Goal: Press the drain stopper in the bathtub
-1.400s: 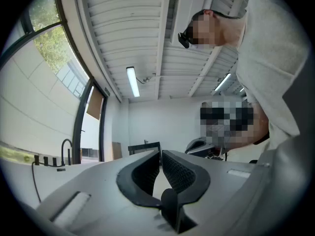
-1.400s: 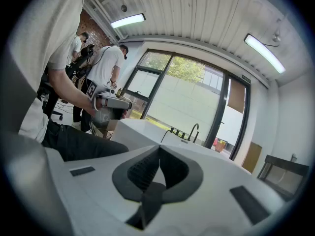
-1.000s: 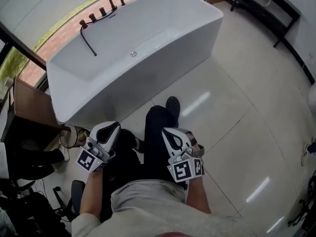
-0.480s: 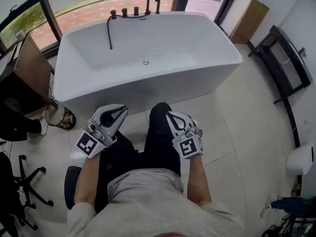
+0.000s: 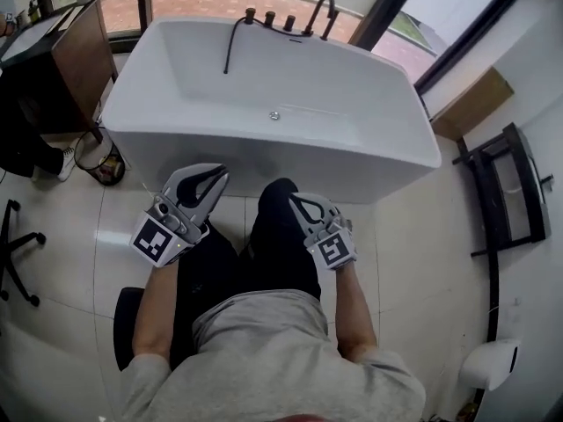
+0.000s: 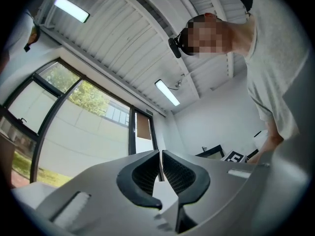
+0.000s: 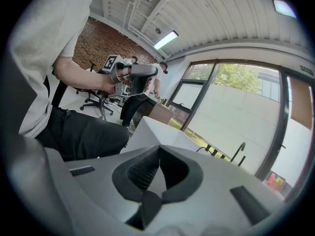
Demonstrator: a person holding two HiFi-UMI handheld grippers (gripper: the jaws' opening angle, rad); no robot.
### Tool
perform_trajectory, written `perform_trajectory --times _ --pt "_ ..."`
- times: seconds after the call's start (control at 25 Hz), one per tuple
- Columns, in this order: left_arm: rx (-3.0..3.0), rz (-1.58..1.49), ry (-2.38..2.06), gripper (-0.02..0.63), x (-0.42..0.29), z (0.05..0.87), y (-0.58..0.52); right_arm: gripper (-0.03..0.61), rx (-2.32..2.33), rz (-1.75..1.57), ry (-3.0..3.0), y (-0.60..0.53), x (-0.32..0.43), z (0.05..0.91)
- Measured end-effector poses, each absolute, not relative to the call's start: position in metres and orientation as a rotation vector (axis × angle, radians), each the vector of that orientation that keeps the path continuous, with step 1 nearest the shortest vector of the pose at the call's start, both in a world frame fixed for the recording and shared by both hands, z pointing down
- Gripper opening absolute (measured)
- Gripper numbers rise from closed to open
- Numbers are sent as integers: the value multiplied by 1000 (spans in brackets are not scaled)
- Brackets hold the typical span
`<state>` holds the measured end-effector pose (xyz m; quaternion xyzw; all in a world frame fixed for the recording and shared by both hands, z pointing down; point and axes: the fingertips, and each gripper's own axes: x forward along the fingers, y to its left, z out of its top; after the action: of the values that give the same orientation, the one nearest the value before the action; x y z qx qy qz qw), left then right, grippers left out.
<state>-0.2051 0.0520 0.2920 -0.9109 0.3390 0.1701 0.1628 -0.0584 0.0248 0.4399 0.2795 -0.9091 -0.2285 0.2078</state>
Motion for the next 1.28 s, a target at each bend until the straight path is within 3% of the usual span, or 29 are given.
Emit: perform_trajectory --times 0.68,1.28 --pt "-2570 327 1140 8 -77 312 52 0 634 -605 -2645 2 67 442" --pt "-2503 251 1251 8 -41 306 41 0 406 -668 -2710 -28 49 431"
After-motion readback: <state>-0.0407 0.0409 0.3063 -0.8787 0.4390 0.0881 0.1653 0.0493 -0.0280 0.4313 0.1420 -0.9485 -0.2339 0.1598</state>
